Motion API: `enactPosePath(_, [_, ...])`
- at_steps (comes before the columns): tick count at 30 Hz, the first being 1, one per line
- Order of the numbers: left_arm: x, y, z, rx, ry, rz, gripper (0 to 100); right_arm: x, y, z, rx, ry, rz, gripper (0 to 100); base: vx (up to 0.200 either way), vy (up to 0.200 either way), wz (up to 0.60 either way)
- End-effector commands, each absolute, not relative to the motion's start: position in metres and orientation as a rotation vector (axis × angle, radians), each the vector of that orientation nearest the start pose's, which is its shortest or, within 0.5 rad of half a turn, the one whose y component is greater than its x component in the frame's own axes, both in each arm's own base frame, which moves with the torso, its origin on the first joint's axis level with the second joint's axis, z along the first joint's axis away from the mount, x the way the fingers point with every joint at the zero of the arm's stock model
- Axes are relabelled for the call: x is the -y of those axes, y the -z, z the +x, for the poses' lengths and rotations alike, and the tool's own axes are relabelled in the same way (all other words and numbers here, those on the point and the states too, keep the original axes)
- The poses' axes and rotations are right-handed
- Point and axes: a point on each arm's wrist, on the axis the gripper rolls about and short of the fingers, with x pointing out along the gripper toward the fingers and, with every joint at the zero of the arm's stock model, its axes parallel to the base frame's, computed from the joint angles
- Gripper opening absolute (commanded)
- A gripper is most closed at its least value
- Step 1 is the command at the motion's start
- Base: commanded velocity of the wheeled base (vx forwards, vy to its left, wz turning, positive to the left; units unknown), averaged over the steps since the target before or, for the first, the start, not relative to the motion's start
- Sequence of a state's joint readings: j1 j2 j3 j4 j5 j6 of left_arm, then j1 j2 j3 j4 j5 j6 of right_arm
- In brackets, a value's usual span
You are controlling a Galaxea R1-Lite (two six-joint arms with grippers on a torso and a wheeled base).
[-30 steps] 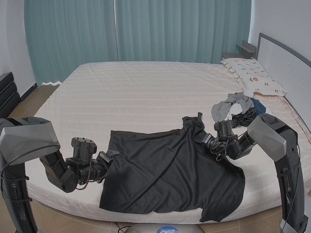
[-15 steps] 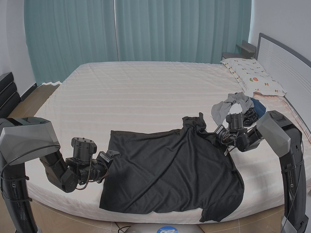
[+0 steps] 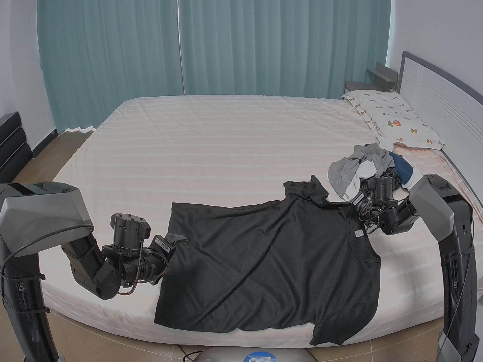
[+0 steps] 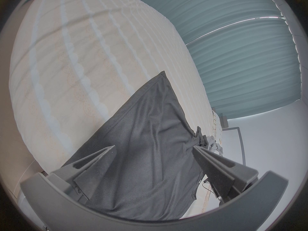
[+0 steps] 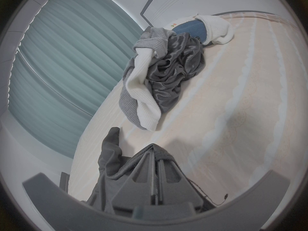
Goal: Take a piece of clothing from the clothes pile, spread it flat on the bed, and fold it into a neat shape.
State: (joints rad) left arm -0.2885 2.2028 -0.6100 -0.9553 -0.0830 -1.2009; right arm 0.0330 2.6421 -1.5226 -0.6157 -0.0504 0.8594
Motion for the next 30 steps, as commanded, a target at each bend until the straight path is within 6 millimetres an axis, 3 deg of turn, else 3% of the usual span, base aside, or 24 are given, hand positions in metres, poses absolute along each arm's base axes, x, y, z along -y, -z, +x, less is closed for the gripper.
enactPosePath(1, [0.096, -0.004, 0.317, -0.769, -0.069, -1.079, 100, -0.009, 0.039, 0.496, -0.476, 0.252, 0.820, 0, 0.000, 0.000, 0.00])
enactPosePath(10, [0.096, -0.004, 0.317, -0.768, -0.068, -1.079, 100, -0.002, 0.043, 0.493, -0.490, 0.273, 0.822, 0, 0.000, 0.000, 0.00])
enactPosePath(11, [0.096, -0.004, 0.317, -0.769, -0.069, -1.079, 100, -0.002, 0.045, 0.491, -0.503, 0.279, 0.819, 100, 0.000, 0.000, 0.00])
enactPosePath(16, [0.096, -0.004, 0.317, -0.769, -0.069, -1.079, 100, 0.000, 0.039, 0.489, -0.492, 0.277, 0.824, 100, 0.000, 0.000, 0.00])
enactPosePath(20, [0.096, -0.004, 0.317, -0.768, -0.068, -1.079, 100, 0.005, 0.022, 0.483, -0.477, 0.272, 0.833, 100, 0.000, 0.000, 0.00])
enactPosePath(24, [0.096, -0.005, 0.317, -0.765, -0.067, -1.081, 100, 0.012, -0.003, 0.458, -0.495, 0.228, 0.823, 100, 0.000, 0.000, 0.00])
enactPosePath(30, [0.096, -0.005, 0.317, -0.765, -0.067, -1.081, 100, 0.014, -0.010, 0.423, -0.486, 0.124, 0.824, 100, 0.000, 0.000, 0.00])
